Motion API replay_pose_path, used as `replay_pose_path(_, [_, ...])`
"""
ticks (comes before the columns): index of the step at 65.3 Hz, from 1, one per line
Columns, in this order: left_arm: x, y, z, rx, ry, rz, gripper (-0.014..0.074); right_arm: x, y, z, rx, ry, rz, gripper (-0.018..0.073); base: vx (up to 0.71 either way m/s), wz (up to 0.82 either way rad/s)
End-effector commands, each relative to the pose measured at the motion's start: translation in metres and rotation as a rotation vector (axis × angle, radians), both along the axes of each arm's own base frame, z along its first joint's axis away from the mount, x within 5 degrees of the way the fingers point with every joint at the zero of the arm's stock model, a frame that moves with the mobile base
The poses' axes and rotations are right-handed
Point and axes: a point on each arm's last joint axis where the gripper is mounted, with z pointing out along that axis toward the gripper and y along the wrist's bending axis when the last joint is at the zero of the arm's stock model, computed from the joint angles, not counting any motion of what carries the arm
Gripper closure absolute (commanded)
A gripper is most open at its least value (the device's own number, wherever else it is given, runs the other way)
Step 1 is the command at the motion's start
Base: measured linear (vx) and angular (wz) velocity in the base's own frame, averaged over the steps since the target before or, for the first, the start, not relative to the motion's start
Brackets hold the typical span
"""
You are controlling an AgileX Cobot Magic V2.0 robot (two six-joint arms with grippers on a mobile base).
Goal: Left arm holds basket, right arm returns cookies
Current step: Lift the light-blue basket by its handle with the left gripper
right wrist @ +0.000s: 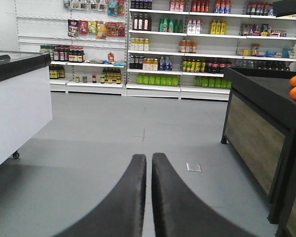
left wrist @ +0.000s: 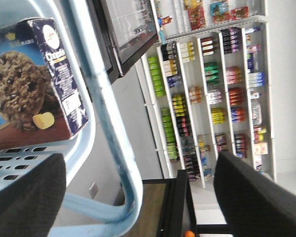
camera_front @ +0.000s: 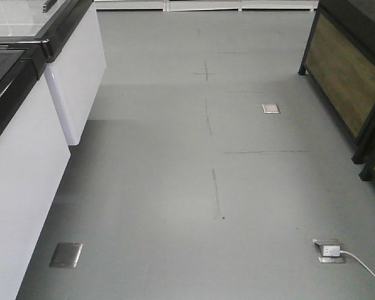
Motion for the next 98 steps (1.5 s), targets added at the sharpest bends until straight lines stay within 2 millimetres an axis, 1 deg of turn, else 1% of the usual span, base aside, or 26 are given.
replay_pose_path(1, [0.000,-0.002,0.026,0.012,-0.149,0.015,0.0006,-0.001,0.001,0.001,-0.010,-0.069,0.005,0.0562,0.00,0.00])
replay_pose_path(9, [0.005,0.007,0.018,-0.003,-0.193,0.025,0.0006,-0.001,0.001,0.001,-0.010,-0.069,0.005,0.0562,0.00,0.00])
replay_pose_path(21, [0.021,0.010,0.000,-0.050,-0.182,0.004,0.0006,-0.001,0.001,0.001,-0.010,-0.069,0.005,0.0562,0.00,0.00])
replay_pose_path(31, [0.035,0.008,0.000,-0.088,-0.273,-0.007,0.0006,-0.001,0.001,0.001,-0.010,-0.069,0.005,0.0562,0.00,0.00])
replay_pose_path(42, [0.038,0.009,-0.003,-0.093,-0.263,0.007,0.0006,-0.001,0.001,0.001,-0.010,-0.070,0.004,0.0562,0.00,0.00])
replay_pose_path(49, [0.038,0.009,-0.003,-0.097,-0.263,0.014,0.0030,-0.001,0.001,0.001,-0.010,-0.070,0.004,0.0562,0.00,0.00])
replay_pose_path(58, [0.038,0.010,-0.004,-0.116,-0.262,0.018,0.0114,-0.001,0.001,0.001,-0.010,-0.070,0.004,0.0562,0.00,0.00])
replay_pose_path(66, [0.038,0.010,-0.003,-0.120,-0.263,0.016,0.0244,-0.001,0.001,0.001,-0.010,-0.070,0.004,0.0562,0.00,0.00])
replay_pose_path(80, [0.030,0.014,0.000,-0.111,-0.269,0.031,0.0596,-0.001,0.001,0.001,-0.010,-0.070,0.004,0.0562,0.00,0.00])
replay_pose_path(81, [0.029,0.014,0.000,-0.110,-0.270,0.033,0.0606,-0.001,0.001,0.001,-0.010,-0.070,0.004,0.0562,0.00,0.00])
replay_pose_path(98, [0.027,0.015,0.001,-0.109,-0.272,0.036,0.0604,-0.001,0.001,0.001,-0.010,-0.070,0.004,0.0562,0.00,0.00])
